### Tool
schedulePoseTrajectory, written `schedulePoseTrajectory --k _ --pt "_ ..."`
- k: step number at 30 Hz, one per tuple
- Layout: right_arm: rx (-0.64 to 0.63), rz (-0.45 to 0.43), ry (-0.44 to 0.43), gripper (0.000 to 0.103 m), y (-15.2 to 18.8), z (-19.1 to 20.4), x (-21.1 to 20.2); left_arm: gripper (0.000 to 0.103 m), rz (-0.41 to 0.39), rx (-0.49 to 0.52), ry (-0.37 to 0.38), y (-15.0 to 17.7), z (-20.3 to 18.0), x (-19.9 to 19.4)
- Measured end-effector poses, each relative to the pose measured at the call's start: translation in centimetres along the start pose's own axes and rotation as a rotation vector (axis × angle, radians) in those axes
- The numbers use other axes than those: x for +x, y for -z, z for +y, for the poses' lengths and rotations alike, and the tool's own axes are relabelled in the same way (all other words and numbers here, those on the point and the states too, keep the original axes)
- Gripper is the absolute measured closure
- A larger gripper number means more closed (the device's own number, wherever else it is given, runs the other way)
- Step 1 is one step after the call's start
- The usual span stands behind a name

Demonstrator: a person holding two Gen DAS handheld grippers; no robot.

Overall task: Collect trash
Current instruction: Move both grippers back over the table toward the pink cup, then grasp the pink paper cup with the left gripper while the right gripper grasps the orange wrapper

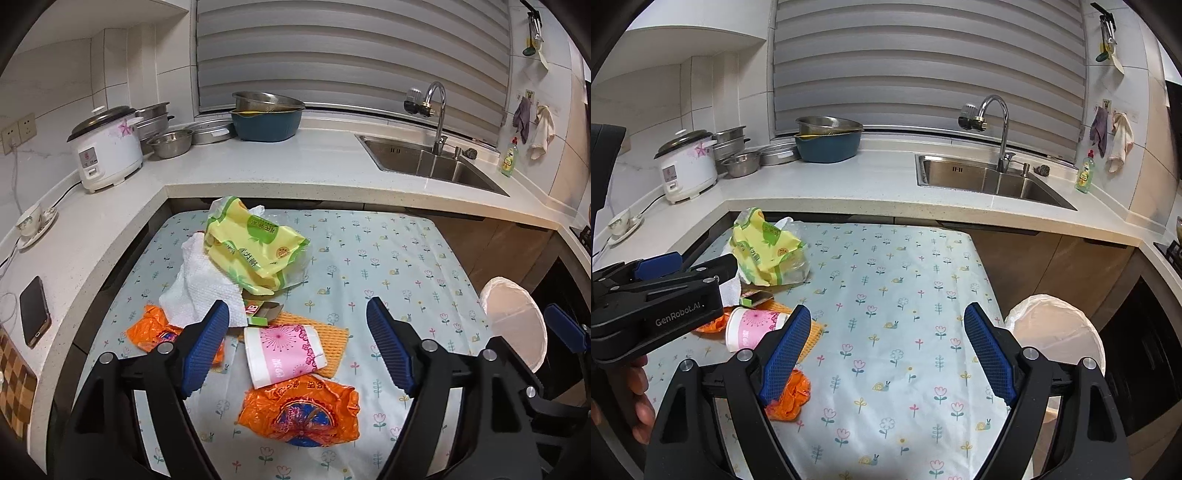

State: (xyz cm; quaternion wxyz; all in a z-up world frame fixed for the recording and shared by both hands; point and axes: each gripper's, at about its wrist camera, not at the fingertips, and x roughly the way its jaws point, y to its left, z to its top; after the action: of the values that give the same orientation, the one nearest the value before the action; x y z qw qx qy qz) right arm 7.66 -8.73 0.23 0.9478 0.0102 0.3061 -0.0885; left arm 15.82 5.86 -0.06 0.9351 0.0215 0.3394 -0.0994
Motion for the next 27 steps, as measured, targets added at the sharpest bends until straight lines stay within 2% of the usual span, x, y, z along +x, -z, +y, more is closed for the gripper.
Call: schedulePoseTrajectory --k 13,27 --pt "-0.031 0.093 -0.054 0.022 3.5 4.8 2.2 0.024 0.074 -0.059 -0.032 2.4 5.5 1.2" --pt "-0.058 0.2 -0.087 0.023 6.4 7.6 6.5 0.021 0.156 -0.085 -0.043 4.7 7.7 3.7"
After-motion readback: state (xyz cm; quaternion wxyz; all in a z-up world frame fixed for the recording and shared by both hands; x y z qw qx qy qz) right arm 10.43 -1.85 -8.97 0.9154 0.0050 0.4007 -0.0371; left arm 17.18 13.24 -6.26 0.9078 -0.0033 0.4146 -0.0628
